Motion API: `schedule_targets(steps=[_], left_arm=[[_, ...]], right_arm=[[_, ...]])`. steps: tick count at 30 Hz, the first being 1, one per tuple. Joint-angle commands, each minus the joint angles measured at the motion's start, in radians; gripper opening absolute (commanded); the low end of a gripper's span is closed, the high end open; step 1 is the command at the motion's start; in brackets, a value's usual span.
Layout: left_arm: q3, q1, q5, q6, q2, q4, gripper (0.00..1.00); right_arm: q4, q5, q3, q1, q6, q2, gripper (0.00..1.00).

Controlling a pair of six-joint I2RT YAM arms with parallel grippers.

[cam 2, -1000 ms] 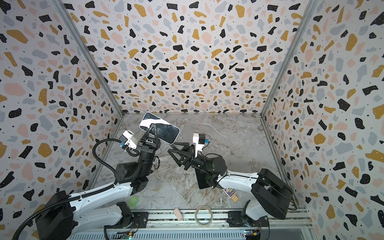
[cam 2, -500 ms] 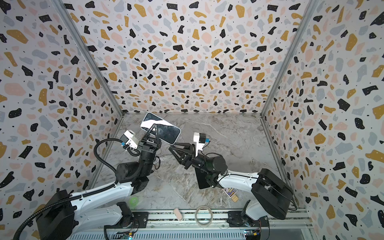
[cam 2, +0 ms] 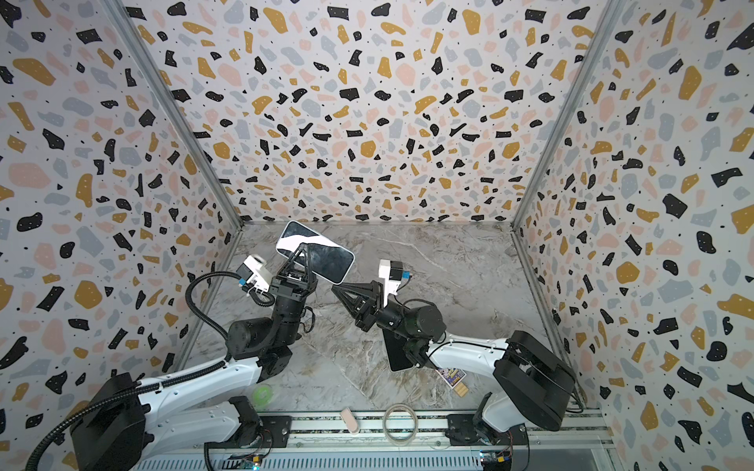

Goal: Take the phone out of the phone case
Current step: Remove the phone case from the phone.

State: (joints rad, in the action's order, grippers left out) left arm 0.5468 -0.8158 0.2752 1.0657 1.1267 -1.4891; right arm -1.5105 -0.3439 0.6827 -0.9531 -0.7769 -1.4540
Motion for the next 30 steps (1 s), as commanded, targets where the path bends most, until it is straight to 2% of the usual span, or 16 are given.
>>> schedule_targets(steps=[1,5,6,9,12,19,22,30], left_arm=[[0.045,-0.006,-0.017,0.008,-0.028,0.003,0.00],[0.054,-0.006,-0.024,0.012,-0.040,0.060,0.00],[0.045,-0.006,-0.016,0.009,-0.043,0.056,0.00],[0.021,-0.004,0.015,0.009,-0.051,0.035,0.00],[0.028,-0.004,0.012,0.003,-0.055,0.044,0.00],[0.024,-0.005,-0.005,0.017,-0.033,0.019,0.00],[0.019,-0.005,-0.005,0.020,-0.035,0.021,0.00],[0.027,-0.005,-0.032,0.023,-0.021,0.020,0.00]], right_arm=[[-0.010,0.001,0.007,0.007,0.019,0.048,0.01],[-0.001,-0.015,0.000,0.019,0.019,0.064,0.02],[-0.007,-0.034,0.001,0.023,0.016,0.064,0.07],[-0.009,-0.043,-0.014,0.023,0.014,0.074,0.36],[-0.017,-0.036,-0.041,0.024,0.004,0.088,0.44],[-0.021,-0.044,-0.031,0.024,-0.010,0.074,0.45],[-0.020,-0.044,-0.027,0.026,-0.007,0.075,0.40],[-0.009,-0.037,-0.023,0.030,-0.007,0.080,0.34]])
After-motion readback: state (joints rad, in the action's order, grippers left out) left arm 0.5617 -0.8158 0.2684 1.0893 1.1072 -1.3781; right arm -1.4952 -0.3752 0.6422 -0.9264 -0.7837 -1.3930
